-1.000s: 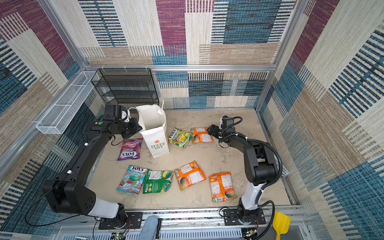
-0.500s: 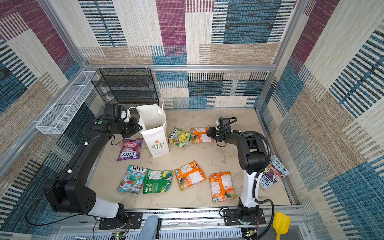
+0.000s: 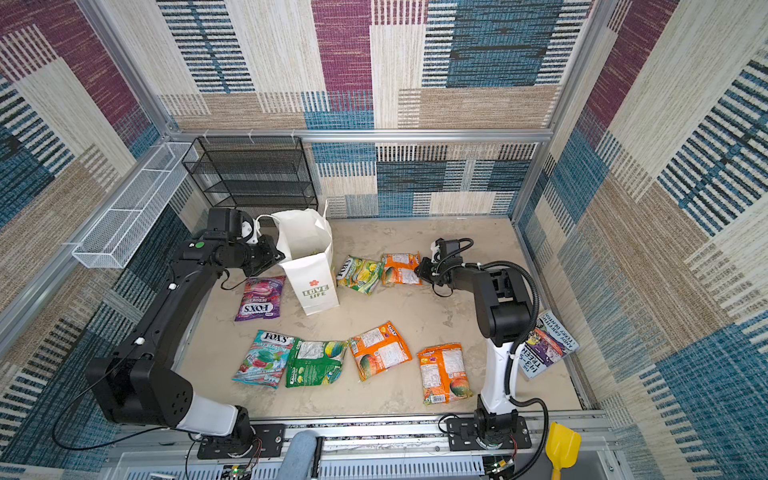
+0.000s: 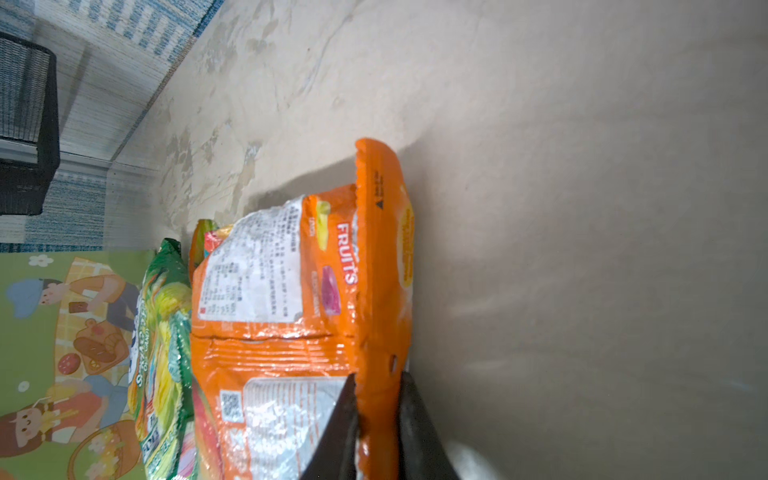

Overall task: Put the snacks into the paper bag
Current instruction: 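Move the right gripper to the orange fruits packet and grasp it, then lift the orange packet with the right gripper and carry it over the bag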

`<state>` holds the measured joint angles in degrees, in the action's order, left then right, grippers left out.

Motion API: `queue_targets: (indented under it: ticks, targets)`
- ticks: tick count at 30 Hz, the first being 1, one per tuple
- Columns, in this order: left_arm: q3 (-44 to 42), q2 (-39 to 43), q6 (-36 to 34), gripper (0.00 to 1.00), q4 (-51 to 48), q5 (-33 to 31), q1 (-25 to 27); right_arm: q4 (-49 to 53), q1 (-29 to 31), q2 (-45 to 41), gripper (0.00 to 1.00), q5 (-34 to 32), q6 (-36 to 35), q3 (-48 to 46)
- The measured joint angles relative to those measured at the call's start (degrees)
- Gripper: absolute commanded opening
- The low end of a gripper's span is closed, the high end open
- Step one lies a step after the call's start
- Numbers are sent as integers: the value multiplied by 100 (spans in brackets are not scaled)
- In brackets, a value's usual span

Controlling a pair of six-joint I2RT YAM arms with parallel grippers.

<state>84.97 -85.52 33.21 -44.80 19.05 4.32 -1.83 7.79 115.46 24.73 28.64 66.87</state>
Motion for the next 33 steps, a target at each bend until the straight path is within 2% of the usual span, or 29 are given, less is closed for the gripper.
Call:
queue_targets:
  ticks: [5, 13, 22, 27, 33]
  targets:
    - [0, 0, 0, 0, 0, 61, -7, -9, 2, -286, 0, 186, 70, -205]
    - [0, -2, 0, 0, 0, 81, -24, 33, 7, -1220, 0, 439, 208, -549]
    - [0, -4, 0, 0, 0, 90, -33, 149, 20, -2981, 0, 485, 404, -669]
    - [0, -2, 0, 0, -2, 111, -44, 597, 407, -3694, 0, 367, 422, -323]
    - [0, -2, 2, 0, 0, 186, -46, 933, 1322, -4251, 0, 4, 317, 708]
